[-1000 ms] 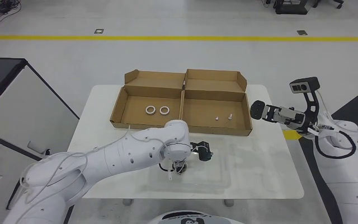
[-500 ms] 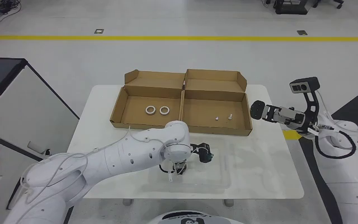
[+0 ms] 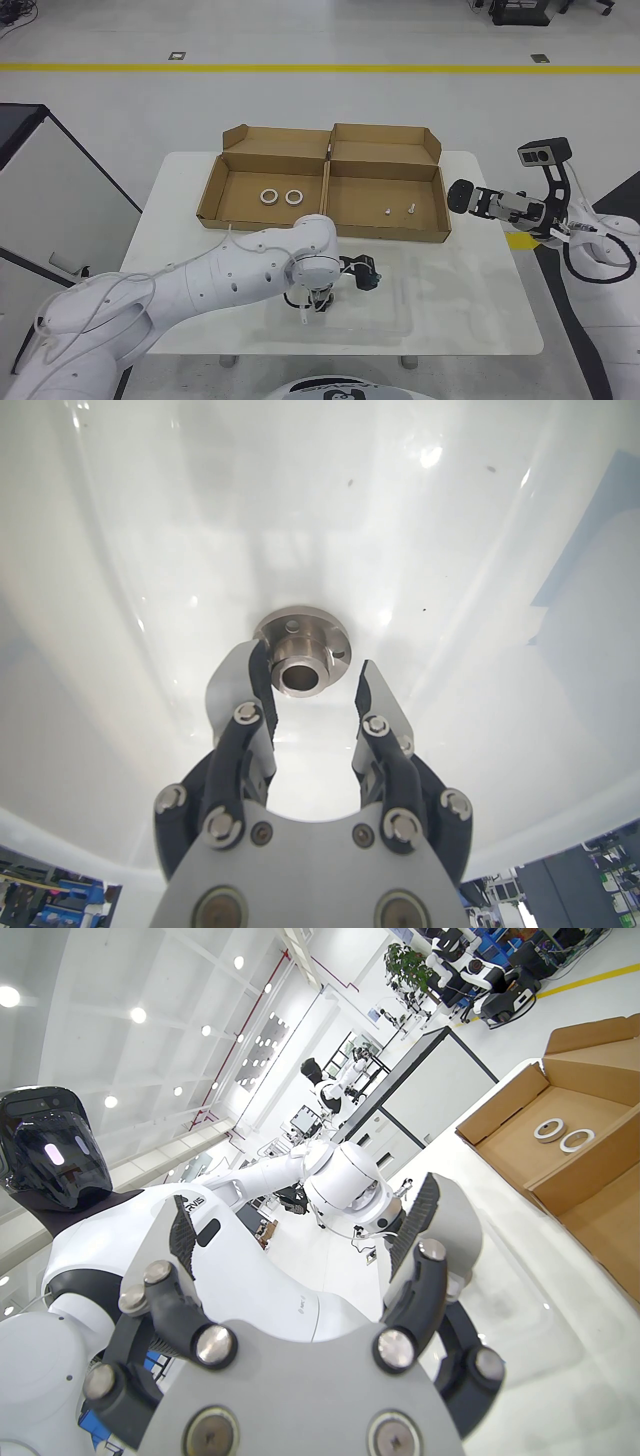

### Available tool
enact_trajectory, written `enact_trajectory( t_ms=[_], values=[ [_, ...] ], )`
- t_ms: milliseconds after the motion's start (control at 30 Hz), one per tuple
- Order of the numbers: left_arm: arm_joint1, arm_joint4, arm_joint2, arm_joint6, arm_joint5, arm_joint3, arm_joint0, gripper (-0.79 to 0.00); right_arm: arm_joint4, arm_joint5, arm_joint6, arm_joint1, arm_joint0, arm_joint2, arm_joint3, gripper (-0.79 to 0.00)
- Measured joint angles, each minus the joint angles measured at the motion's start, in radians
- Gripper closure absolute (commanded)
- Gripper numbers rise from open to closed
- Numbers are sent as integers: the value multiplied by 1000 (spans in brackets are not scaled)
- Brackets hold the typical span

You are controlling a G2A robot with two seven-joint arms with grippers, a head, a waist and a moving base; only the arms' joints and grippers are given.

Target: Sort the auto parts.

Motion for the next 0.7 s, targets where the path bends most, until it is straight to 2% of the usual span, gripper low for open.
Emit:
enact_trajectory(
  t_ms=[700],
  values=[
    [0,-2,0,19,-19,16,-7,-391,0,0,0,0,0,0,0,-785]
  ],
)
